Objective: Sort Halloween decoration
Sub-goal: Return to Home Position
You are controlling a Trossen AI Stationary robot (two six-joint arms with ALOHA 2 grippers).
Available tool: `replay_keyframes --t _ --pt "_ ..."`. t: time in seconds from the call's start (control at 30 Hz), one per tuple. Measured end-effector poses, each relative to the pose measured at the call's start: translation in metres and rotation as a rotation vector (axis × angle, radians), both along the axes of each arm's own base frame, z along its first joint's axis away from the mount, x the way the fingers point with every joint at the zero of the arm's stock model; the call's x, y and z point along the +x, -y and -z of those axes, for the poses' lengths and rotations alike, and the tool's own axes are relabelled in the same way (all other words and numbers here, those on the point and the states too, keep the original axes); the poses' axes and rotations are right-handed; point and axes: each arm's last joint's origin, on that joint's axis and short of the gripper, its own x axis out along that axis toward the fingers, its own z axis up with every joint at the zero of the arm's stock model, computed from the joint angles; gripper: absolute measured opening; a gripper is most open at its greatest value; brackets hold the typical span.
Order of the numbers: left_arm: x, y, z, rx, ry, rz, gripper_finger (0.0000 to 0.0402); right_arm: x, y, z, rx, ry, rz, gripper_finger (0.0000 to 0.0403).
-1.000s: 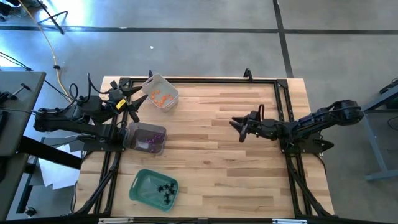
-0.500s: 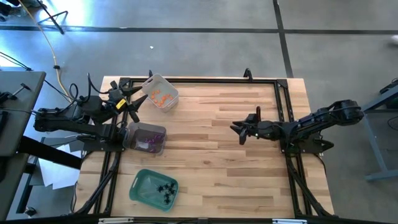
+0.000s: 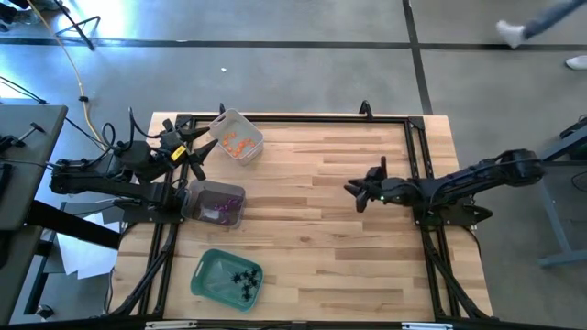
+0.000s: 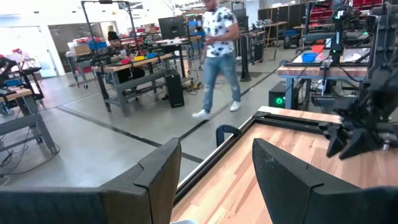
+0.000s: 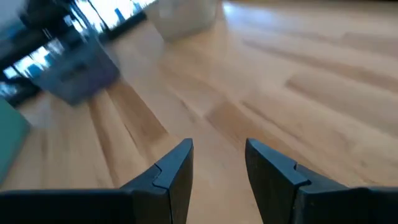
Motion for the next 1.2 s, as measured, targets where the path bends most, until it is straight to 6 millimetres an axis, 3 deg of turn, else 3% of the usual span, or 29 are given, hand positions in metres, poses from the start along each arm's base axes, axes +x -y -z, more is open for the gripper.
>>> replay_keyframes --t 0.23,0.47,1.2 --pt "0.000 0.000 0.000 0.000 0.000 0.000 0.0186 -0.009 0.003 -0.027 -0.083 0.153 0.071 0.0142" --pt "0.000 0.000 0.000 0.000 0.000 0.000 0.0186 -0.022 0.003 -0.049 -0.213 0.231 0.016 0.0142" --pt "0.000 0.000 0.000 0.000 0.000 0.000 0.0186 -0.067 0.003 -0.077 -0.408 0.360 -0.077 0.0142"
